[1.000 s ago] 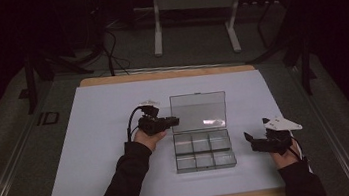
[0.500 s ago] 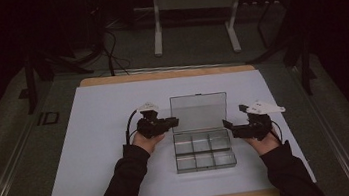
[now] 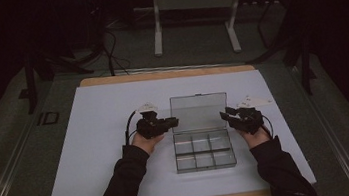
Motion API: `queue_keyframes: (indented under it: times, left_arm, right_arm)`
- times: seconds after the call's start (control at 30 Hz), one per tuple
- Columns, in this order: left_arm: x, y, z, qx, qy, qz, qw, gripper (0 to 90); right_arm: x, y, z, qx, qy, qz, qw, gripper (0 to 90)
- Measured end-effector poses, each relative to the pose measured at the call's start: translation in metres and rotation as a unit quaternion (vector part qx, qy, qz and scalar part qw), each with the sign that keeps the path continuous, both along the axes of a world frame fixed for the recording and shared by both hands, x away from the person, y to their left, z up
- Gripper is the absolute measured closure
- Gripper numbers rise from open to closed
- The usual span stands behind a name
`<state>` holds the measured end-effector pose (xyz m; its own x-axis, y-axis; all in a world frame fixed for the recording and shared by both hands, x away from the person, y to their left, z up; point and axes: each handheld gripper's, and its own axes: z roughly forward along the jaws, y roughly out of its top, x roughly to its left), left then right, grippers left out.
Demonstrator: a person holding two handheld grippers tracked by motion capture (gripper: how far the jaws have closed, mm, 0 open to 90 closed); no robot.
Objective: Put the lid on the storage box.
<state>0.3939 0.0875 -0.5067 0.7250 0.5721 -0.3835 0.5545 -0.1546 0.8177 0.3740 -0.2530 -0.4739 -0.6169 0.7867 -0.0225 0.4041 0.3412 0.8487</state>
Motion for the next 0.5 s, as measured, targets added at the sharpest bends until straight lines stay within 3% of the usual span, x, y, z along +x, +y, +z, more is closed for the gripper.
queue_keyframes:
  times: [0.03, 0.2, 0.5]
  left_arm:
    - [-0.0002, 0.0, 0.0001, 0.0, 0.0, 0.0, 1.0, 79.4]
    - [-0.0003, 0.0001, 0.0006, 0.0, 0.0, -0.002, 1.0, 79.3]
    - [-0.0046, 0.0024, 0.0081, -0.005, -0.008, 0.004, 0.9999, 77.5]
  right_arm:
    - [0.0012, -0.0021, -0.0005, 0.001, 0.004, -0.003, 1.0, 75.3]
    - [0.0024, -0.0053, 0.0004, 0.005, 0.011, -0.001, 0.9999, 79.9]
    - [-0.0044, -0.0109, 0.0052, 0.021, 0.012, 0.01, 0.9997, 81.5]
